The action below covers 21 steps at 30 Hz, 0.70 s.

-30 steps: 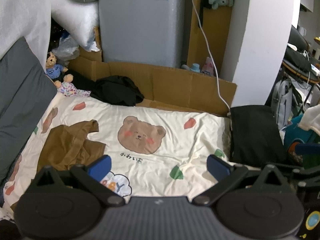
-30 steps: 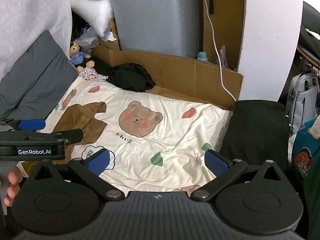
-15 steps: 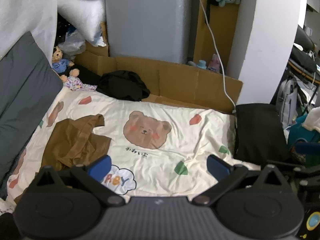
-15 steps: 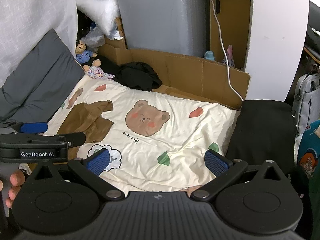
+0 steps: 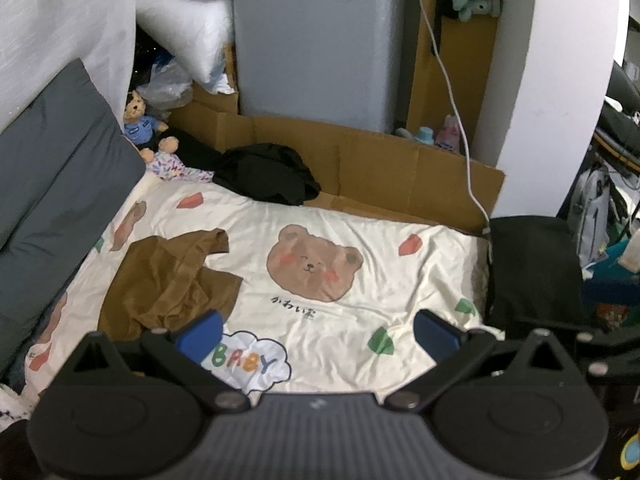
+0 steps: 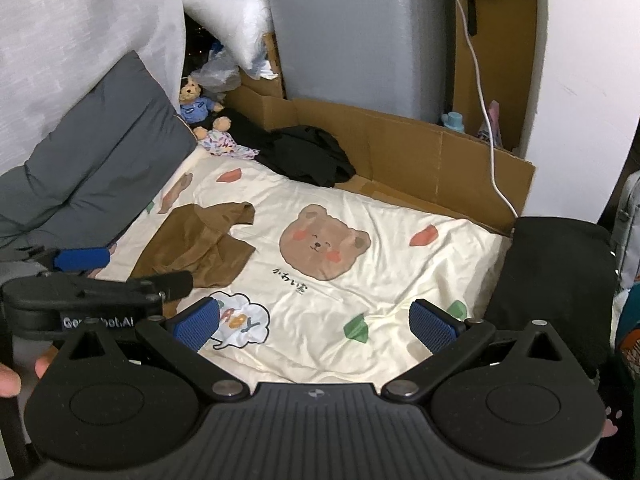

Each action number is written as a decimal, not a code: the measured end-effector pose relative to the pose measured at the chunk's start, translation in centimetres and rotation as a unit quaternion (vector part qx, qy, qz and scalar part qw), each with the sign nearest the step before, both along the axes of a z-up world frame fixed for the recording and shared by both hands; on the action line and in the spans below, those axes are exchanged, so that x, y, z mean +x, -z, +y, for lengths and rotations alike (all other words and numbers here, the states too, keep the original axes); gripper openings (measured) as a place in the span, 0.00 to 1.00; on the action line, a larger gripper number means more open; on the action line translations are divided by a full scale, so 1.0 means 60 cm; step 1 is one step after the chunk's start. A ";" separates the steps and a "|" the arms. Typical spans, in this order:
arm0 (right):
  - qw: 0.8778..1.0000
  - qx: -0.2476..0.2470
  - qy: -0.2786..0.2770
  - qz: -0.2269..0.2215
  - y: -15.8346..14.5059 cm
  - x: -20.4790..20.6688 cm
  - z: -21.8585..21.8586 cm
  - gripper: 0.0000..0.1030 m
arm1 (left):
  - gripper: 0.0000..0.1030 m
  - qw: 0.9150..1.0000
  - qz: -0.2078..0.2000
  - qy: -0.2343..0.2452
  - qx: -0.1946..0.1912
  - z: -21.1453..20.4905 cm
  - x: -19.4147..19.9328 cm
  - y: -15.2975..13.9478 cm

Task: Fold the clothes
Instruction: 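Move both tools toward the crumpled brown shirt on the duvet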

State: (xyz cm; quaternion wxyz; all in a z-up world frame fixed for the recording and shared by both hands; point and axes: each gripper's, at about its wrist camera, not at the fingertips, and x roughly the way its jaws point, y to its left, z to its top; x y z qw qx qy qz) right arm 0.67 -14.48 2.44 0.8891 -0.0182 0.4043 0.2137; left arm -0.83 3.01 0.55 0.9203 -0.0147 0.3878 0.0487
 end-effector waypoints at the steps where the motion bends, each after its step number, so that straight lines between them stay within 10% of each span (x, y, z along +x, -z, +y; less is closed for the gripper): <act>1: 1.000 0.000 -0.001 -0.001 0.000 0.002 0.004 1.00 | 1.00 1.000 0.001 -0.001 -0.001 0.003 0.000 0.000; 21: 1.000 -0.015 -0.024 0.005 0.010 0.027 0.053 1.00 | 1.00 1.000 0.005 -0.024 -0.007 0.052 0.002 0.001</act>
